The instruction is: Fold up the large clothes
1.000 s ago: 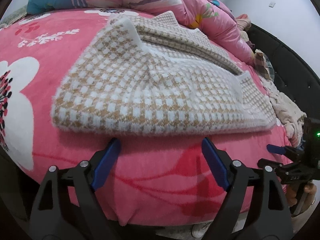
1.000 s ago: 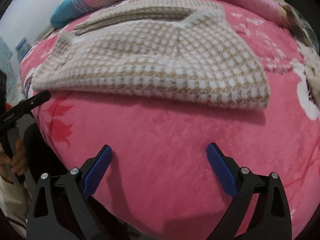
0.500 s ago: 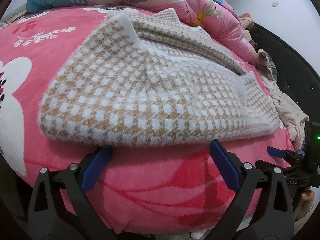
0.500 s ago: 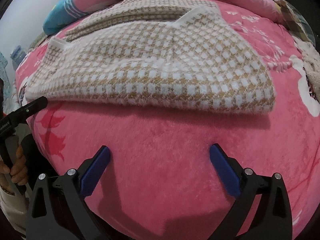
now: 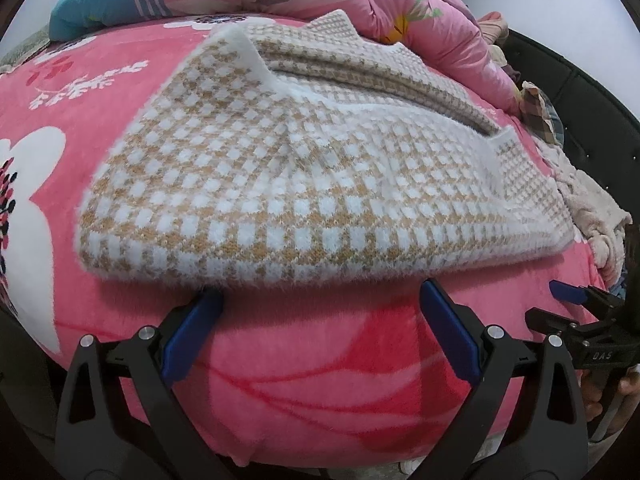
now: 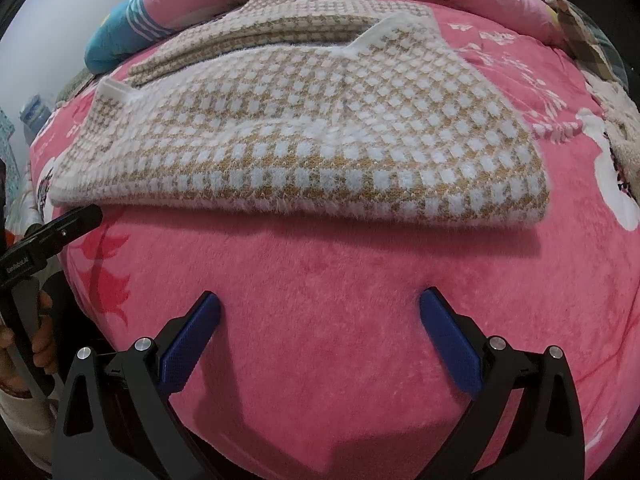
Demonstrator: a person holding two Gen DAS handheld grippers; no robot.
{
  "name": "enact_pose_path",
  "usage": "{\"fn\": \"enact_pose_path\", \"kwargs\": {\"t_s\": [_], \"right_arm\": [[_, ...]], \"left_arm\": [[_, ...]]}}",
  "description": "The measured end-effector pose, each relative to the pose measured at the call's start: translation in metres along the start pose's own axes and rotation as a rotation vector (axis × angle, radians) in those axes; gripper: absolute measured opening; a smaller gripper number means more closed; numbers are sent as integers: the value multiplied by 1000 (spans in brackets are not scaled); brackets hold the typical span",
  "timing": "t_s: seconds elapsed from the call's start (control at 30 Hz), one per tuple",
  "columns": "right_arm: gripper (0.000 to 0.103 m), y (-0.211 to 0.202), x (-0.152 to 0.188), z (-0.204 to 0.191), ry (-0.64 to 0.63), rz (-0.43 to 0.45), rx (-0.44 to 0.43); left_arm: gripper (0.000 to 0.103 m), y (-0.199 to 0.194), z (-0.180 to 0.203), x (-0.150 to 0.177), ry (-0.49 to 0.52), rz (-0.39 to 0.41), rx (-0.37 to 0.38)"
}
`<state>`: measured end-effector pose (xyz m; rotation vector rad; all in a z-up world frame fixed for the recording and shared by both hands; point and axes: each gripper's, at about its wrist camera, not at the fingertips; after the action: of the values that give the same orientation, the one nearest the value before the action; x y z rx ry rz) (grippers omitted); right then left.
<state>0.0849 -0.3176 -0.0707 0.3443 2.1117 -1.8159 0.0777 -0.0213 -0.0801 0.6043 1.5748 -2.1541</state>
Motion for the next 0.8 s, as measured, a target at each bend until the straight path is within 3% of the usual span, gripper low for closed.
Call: {"fn": "enact_pose_path", "kwargs": {"t_s": [0.8], "right_arm": [[98, -3, 6, -2, 8, 34, 12]], "left_arm": [[95, -2, -6, -1, -22, -9, 27]]}}
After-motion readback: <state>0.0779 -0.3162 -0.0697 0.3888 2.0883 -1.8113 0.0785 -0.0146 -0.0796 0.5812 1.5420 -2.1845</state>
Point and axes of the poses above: each gripper's, at about its wrist camera, not at the fingertips, and y roughly the way its jaws point, z to its right, x to its underside
